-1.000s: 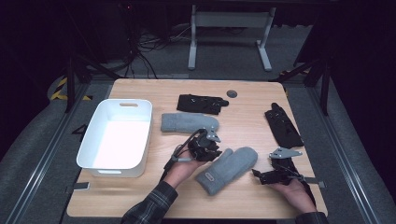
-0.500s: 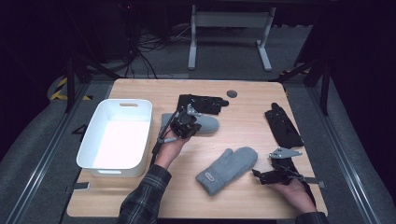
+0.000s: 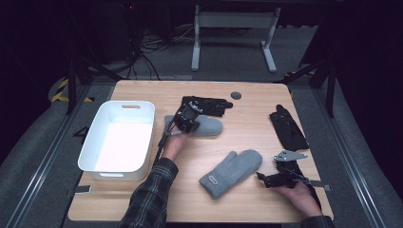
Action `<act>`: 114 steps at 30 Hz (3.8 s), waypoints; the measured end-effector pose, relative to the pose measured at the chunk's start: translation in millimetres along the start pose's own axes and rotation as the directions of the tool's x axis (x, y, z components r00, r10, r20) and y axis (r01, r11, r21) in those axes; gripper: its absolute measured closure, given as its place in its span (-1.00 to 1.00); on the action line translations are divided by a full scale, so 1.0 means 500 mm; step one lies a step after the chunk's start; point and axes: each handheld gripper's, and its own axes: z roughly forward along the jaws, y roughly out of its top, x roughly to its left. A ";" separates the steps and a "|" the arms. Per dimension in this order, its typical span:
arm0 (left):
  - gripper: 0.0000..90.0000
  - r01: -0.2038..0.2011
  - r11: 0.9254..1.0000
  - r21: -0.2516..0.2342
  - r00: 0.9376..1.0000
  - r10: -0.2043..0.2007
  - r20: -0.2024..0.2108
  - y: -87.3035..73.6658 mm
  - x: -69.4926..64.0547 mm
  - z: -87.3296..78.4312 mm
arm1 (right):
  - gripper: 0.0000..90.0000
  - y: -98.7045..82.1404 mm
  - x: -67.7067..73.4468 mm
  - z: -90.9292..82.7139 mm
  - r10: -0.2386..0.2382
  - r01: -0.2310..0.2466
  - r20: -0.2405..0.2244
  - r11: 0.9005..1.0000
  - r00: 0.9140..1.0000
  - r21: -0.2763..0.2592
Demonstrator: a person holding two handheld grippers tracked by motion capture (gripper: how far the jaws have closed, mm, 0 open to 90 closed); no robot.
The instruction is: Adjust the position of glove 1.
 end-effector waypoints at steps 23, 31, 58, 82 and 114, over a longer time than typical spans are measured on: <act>1.00 -0.054 0.995 -0.084 0.994 0.062 0.093 0.065 -0.097 -0.014 | -1.00 0.000 0.001 0.001 -0.008 0.008 -0.008 1.000 1.000 -0.001; 1.00 -0.003 0.997 -0.078 1.000 0.004 0.018 0.070 -0.015 -0.043 | -1.00 0.000 0.001 0.001 -0.009 0.009 -0.009 1.000 1.000 0.000; 1.00 0.050 0.999 0.013 0.999 -0.050 0.000 -0.018 0.009 -0.038 | -1.00 0.000 0.002 0.000 -0.011 0.011 -0.014 1.000 1.000 0.002; 0.15 0.026 0.996 -0.087 0.995 -0.017 0.100 -0.033 -0.081 -0.098 | -1.00 0.000 0.002 0.000 -0.014 0.014 -0.013 1.000 1.000 0.000; 0.17 -0.074 0.997 0.007 0.994 0.074 0.077 -0.006 -0.131 0.011 | -1.00 0.000 0.002 0.000 -0.020 0.020 -0.016 1.000 1.000 0.000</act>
